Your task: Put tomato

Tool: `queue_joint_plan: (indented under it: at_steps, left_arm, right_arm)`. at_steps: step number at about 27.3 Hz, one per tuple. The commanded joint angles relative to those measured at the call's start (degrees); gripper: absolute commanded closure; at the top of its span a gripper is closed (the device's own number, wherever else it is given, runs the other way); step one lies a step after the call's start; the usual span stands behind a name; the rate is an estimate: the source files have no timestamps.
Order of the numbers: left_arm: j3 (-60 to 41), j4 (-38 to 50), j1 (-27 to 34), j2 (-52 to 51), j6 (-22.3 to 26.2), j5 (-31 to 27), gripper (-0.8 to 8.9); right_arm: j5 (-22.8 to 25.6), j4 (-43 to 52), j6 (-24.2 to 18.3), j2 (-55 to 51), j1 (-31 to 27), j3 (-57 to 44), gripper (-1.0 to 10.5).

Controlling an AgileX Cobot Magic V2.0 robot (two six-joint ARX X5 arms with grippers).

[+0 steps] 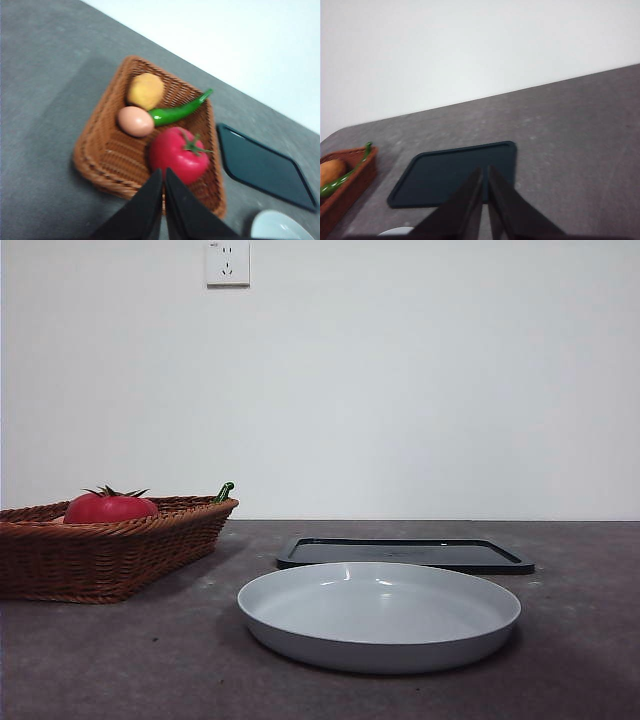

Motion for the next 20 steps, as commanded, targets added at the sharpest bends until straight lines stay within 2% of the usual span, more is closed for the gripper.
queue_joint_plan:
  at_steps: [1,10,13,20]
  left_arm:
    - [6.3,-3.8,0.1,4.6,7.1,2.0,8.03]
    - [22.4,-15.8,-0.1,20.0,19.2,12.1,8.04]
    - [26.6,-19.3,-0.5,24.3,20.9,15.5,8.04]
    - [33.4,-27.5,-3.9,30.5,24.7,20.5,8.04]
  right_arm:
    - [-2.6,-2.7,-3.5,4.8,0.0,5.6,9.4]
    - [-13.0,-20.3,-11.4,20.5,0.0,23.1,9.4]
    - [-16.4,-26.9,-14.9,25.1,0.2,28.4,9.4]
    - [-19.1,-37.0,-19.5,31.2,4.7,36.0,9.4]
